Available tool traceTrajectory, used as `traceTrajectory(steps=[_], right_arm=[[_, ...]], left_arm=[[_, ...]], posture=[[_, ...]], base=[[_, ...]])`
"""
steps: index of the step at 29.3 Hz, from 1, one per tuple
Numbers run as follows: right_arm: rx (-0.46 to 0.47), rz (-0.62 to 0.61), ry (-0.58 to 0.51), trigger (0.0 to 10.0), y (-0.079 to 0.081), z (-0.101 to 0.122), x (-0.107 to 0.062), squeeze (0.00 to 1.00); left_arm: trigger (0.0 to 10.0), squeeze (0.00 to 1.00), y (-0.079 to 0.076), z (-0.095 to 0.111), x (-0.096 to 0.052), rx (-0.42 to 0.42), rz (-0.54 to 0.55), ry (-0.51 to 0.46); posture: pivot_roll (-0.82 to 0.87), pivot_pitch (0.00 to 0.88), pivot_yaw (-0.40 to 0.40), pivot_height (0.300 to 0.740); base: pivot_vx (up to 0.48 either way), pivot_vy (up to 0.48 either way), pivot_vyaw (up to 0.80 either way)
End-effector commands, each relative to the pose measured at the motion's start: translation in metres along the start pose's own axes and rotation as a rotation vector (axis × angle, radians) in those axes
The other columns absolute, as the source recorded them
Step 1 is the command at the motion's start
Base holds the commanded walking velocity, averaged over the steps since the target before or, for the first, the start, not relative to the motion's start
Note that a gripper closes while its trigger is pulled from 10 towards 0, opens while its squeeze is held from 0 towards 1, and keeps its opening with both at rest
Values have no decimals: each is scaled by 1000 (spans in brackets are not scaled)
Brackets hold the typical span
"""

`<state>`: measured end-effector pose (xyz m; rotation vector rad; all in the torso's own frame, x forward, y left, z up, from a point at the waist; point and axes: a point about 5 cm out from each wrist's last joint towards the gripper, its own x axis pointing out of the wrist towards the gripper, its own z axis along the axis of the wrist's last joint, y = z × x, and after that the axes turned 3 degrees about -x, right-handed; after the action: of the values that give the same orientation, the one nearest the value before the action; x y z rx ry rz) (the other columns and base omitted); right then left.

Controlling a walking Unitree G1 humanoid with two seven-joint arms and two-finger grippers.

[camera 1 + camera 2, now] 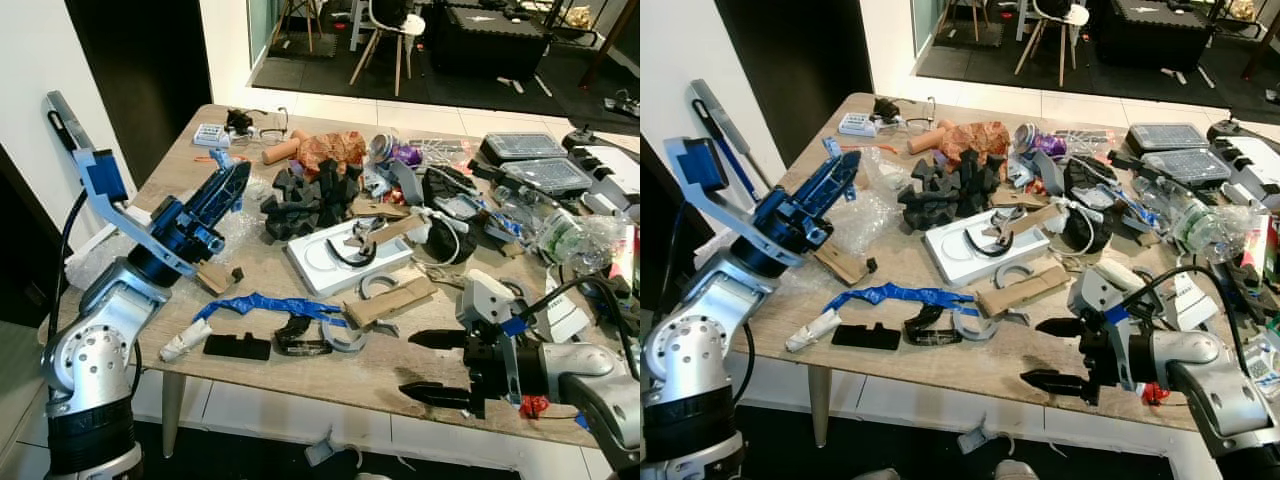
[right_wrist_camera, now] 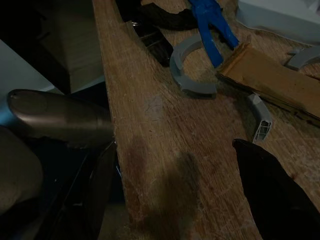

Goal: Picking trash to rubbish bin

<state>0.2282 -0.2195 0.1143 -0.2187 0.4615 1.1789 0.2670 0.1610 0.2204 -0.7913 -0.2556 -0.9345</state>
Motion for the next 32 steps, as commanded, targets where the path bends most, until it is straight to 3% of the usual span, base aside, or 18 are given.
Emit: traceTrajectory(steps=[1, 14, 23, 27, 30, 32], right_arm=[[-19, -5, 9, 10000, -1, 2, -2, 0], [-37, -11, -58, 10000, -1, 13, -1, 0], [-31, 9, -239, 10000, 0, 36, -5, 0], [-24, 15, -263, 10000, 1, 38, -5, 0], [-17, -2, -349, 10000, 1, 44, -2, 0], [-9, -24, -433, 10000, 1, 53, 0, 0]], left_arm=[[10000, 0, -3, -1, -1, -14, -12, -3], [10000, 0, 8, -22, -16, 40, 60, 135], [10000, 0, 13, -25, -19, 65, 85, 133], [10000, 0, 15, -26, -20, 75, 98, 127], [10000, 0, 18, -36, -23, 96, 126, 152], [10000, 0, 21, -45, -24, 54, 131, 152]], posture=[[-48, 0, -16, 740], [-44, 0, -16, 740], [-44, 0, -18, 740], [-43, 0, -18, 740], [-38, 0, -21, 740], [-38, 0, -21, 740]], base=[[0, 0, 0], [0, 0, 0], [0, 0, 0], [0, 0, 0], [0, 0, 0], [0, 0, 0]])
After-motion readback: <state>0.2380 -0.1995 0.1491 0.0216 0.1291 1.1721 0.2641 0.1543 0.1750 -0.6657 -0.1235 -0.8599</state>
